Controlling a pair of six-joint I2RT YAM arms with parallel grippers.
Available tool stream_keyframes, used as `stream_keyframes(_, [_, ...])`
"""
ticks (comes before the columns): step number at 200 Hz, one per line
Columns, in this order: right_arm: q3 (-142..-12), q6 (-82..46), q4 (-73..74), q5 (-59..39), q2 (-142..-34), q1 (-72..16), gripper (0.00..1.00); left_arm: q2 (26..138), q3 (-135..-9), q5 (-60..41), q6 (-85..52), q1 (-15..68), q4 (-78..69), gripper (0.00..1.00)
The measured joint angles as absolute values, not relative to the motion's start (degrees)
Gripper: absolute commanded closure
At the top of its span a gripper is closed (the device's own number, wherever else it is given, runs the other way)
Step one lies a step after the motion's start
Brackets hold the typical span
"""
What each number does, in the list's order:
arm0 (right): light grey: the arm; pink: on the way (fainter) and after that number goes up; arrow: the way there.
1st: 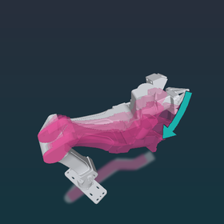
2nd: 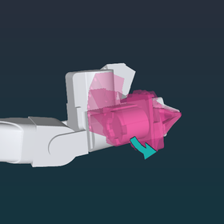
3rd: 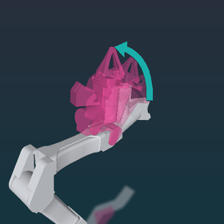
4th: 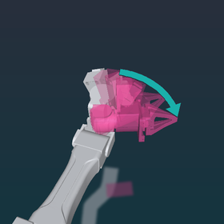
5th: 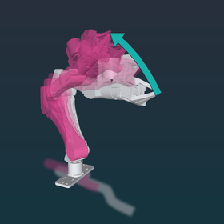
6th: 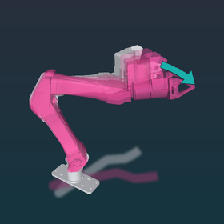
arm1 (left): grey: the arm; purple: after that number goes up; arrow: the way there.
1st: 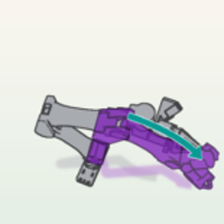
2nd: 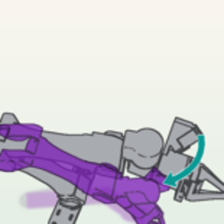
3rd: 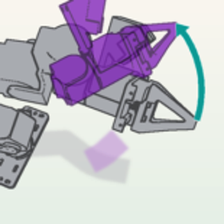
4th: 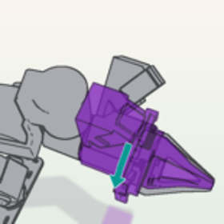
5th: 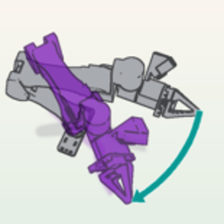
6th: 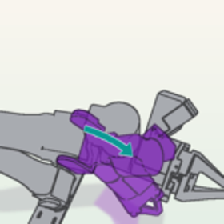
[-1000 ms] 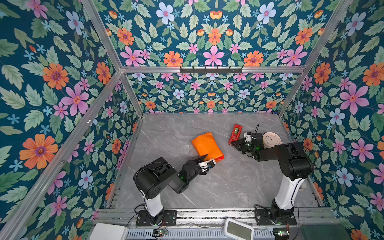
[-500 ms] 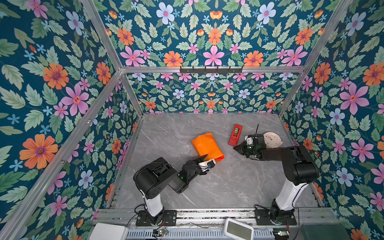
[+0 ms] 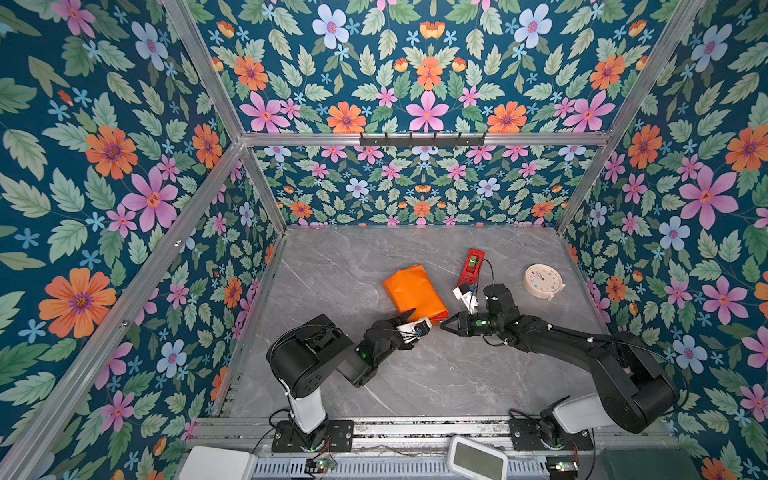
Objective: Wrap the gift box in paper
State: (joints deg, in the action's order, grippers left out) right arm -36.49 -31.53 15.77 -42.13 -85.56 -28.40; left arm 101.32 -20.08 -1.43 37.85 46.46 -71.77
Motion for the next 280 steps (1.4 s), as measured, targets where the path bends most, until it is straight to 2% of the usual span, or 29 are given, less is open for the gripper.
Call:
stream_keyframes(35, [-41.0,-30.6,17.0,-41.5,-90.8,-31.7,1.0,101.3,-20.1,-1.4,37.8,46.5,-71.8,0.47])
stream_keyframes(111, [-42.6,-30.3,19.4,-41.1,-96.9,-32.9,1.0,101.3,-20.1,-1.4,37.8,46.5,-71.8,0.47])
stream_keyframes(280, [-43.5,-30.5,19.3,-37.3,-97.3,-32.9,1.0,101.2,-20.1,-1.4,37.8,46.5,-71.6,0.47])
